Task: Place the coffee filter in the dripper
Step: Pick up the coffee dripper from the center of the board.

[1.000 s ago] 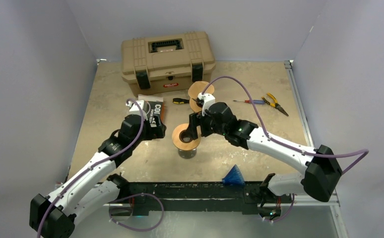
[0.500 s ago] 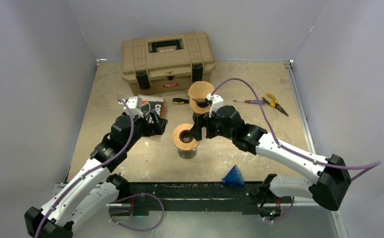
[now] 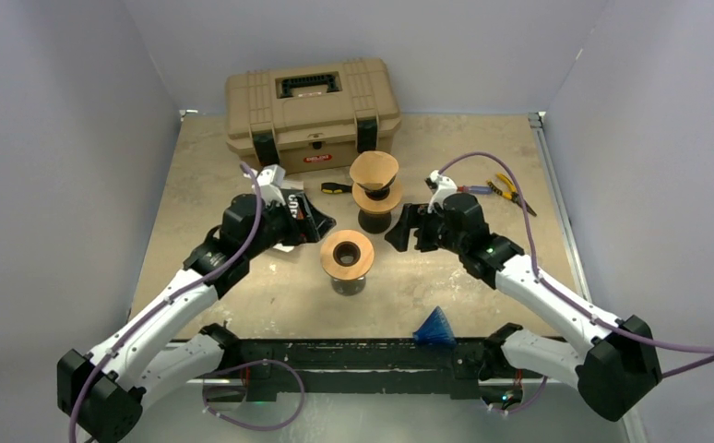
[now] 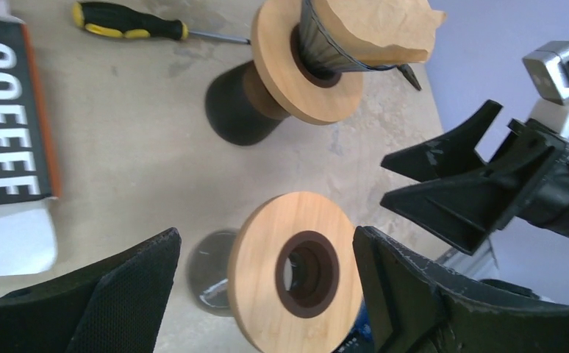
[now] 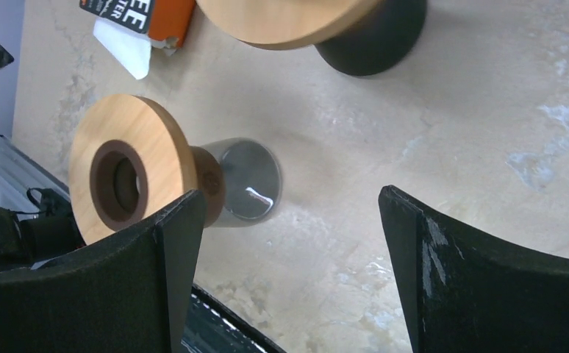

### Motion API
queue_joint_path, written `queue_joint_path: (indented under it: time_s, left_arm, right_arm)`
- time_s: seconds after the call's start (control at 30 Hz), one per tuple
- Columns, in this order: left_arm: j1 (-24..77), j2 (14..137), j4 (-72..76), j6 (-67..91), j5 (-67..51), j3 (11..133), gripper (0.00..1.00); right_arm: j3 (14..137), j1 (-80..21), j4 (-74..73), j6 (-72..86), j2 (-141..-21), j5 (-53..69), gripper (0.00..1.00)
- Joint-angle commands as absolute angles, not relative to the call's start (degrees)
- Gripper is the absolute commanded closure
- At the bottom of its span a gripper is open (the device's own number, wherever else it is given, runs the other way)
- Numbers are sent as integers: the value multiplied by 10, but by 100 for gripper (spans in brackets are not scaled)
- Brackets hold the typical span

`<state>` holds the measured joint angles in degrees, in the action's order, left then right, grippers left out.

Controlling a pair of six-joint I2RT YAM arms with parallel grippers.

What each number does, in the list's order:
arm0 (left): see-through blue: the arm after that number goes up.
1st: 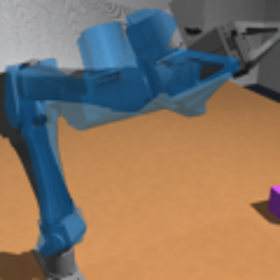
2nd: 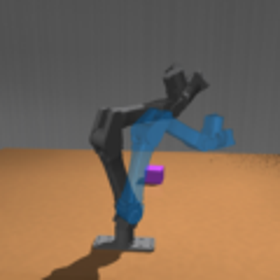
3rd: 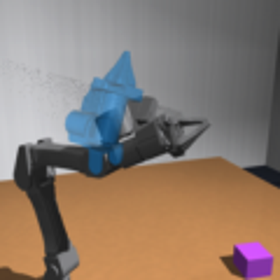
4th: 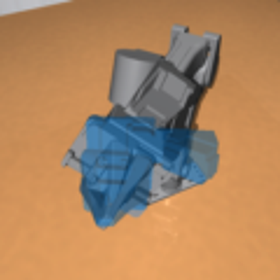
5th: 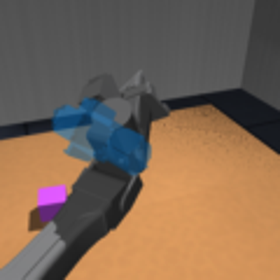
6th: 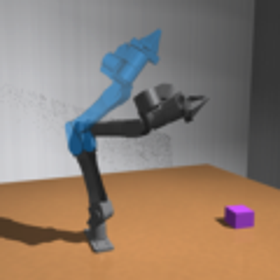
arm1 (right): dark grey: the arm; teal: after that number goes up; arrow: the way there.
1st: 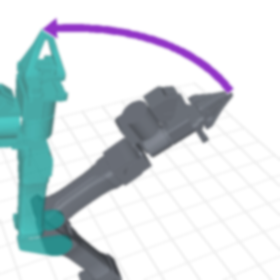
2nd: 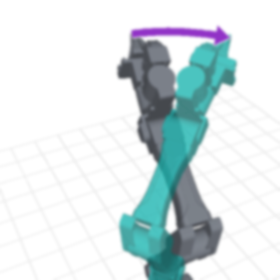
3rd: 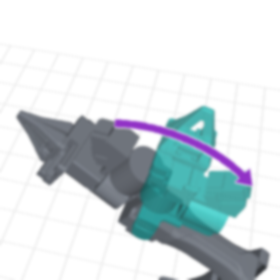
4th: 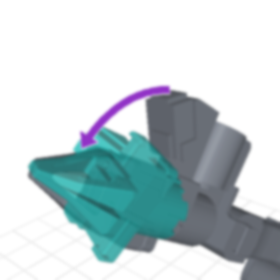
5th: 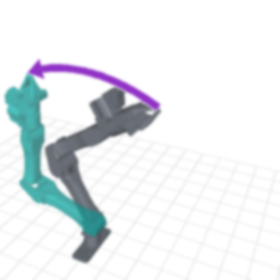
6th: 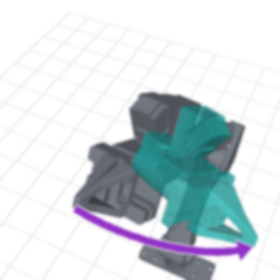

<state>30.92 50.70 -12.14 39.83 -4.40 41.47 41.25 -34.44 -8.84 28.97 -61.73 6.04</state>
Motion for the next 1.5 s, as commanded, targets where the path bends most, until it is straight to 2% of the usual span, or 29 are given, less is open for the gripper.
queue_joint_path:
  time_s: [0.0,0.5,0.83,1.2,1.47]
  left_arm:
    - [337,535,-66,448,-92,456,14]
    - [605,725,-122,385,35,613,15]
    - [773,912,-247,347,223,776,14]
    - [814,1035,-250,422,285,822,12]
    - [823,1092,-204,444,240,826,13]
  right_arm:
    - [394,-314,-66,291,-592,119,9]
    - [288,-180,13,317,-606,254,7]
    - [228,-84,73,318,-639,339,7]
    - [215,-63,106,323,-663,345,7]
    - [213,-60,118,313,-686,353,7]
